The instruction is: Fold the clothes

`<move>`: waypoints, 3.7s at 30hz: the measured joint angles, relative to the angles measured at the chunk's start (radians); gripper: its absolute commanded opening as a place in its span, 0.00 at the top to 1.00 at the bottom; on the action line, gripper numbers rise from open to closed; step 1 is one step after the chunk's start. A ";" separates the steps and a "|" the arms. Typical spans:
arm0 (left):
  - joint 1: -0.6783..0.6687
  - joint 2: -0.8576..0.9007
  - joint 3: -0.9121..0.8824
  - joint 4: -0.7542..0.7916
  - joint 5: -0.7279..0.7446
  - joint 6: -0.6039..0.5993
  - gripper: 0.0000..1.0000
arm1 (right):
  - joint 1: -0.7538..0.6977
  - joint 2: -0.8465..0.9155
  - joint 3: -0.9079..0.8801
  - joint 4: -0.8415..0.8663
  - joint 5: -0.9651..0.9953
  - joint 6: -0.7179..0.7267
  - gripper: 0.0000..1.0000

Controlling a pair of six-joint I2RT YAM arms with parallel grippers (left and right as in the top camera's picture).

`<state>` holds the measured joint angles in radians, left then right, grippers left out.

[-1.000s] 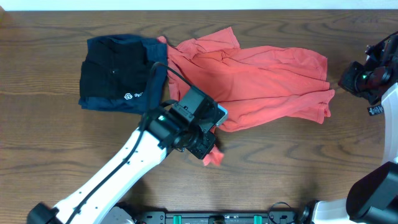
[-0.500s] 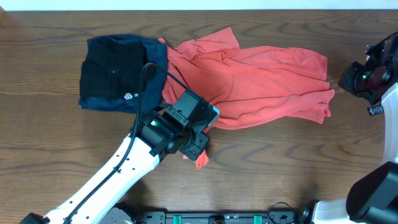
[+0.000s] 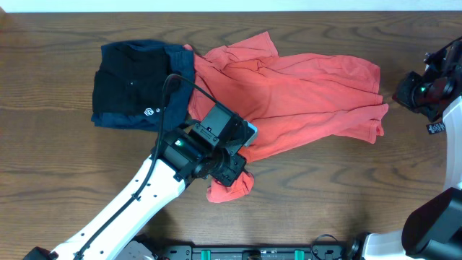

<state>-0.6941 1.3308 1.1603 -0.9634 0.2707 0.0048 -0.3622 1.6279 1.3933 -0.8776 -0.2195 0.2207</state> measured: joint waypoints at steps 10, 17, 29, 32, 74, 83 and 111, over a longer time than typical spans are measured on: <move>0.000 0.162 -0.122 0.069 0.011 -0.032 0.56 | 0.000 0.000 0.000 0.001 0.002 0.009 0.75; 0.008 0.199 -0.122 0.085 -0.097 -0.066 0.49 | 0.000 0.007 0.000 0.000 0.053 0.013 0.59; 0.250 0.214 -0.122 0.194 -0.210 -0.137 0.37 | 0.000 0.260 -0.002 -0.024 0.059 0.032 0.45; 0.285 0.253 -0.122 0.225 -0.172 -0.139 0.37 | 0.000 0.292 -0.002 -0.019 0.056 0.032 0.43; 0.359 0.450 -0.122 0.374 0.026 -0.128 0.94 | 0.000 0.368 -0.109 -0.095 0.024 0.042 0.57; 0.444 0.450 -0.122 0.338 0.021 -0.101 0.35 | -0.036 0.368 -0.109 -0.075 -0.033 0.041 0.48; 0.472 0.544 -0.097 0.348 0.211 -0.103 0.94 | -0.055 0.368 -0.105 0.013 -0.070 0.036 0.99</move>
<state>-0.2218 1.8744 1.0637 -0.6159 0.4820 -0.0982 -0.4175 1.9961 1.2884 -0.8650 -0.2897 0.2565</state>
